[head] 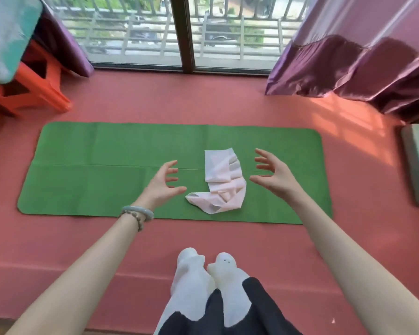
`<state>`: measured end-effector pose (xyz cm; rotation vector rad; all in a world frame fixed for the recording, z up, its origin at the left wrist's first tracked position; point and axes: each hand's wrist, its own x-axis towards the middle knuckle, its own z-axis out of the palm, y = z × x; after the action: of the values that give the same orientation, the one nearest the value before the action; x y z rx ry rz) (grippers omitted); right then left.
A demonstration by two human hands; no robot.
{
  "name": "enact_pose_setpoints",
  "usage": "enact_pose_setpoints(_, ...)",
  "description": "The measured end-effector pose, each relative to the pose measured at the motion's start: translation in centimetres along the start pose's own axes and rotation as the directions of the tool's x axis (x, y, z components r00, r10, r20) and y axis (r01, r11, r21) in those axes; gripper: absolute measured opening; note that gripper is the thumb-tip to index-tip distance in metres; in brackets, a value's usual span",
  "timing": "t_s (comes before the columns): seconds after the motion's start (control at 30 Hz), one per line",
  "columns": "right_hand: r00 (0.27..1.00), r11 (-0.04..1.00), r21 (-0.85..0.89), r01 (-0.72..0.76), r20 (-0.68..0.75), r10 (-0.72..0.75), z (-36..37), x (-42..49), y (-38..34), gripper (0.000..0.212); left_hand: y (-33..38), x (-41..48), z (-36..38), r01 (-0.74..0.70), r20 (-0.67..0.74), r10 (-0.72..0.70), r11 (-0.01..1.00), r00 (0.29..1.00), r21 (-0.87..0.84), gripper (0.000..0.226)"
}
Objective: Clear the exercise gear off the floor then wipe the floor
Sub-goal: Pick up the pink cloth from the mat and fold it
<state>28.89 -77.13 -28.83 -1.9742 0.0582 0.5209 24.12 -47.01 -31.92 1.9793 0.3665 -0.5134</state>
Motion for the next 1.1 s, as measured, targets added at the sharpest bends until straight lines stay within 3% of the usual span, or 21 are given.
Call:
enact_pose_setpoints(0.17, 1.000, 0.996, -0.089, -0.013, 0.023, 0.015, 5.1, 8.6, 10.6, 0.065, -9.0, 10.1, 4.5, 0.003, 0.113, -0.024, 0.984, 0.993, 0.180, 0.079)
enact_pose_setpoints(0.63, 0.986, 0.900, -0.431, 0.071, 0.165, 0.002, 16.1, 30.9, 37.6, 0.052, -31.7, 36.2, 15.6, -0.152, 0.206, 0.072, 0.902, 0.976, 0.404, 0.062)
enact_pose_setpoints(0.83, 0.993, 0.835, -0.547, 0.066, 0.116, -0.003, 18.4, 34.8, 45.3, 0.046, -36.6, 42.0, 20.5, -0.331, 0.268, 0.209, 0.740, 0.940, 0.586, 0.062)
enact_pose_setpoints(1.0, 0.996, 0.830, -0.558, -0.025, 0.057, 0.068, 20.0, 35.4, 48.2, 0.068, -38.1, 43.2, 22.6, -0.392, 0.254, 0.311, 0.561, 0.916, 0.729, 0.064)
enact_pose_setpoints(1.1, 0.999, 0.812, -0.583, -0.022, 0.020, 0.041, 20.8, 35.6, 49.5, 0.056, -38.0, 43.7, 23.4, -0.510, 0.312, 0.446, 0.442, 0.839, 0.738, 0.057)
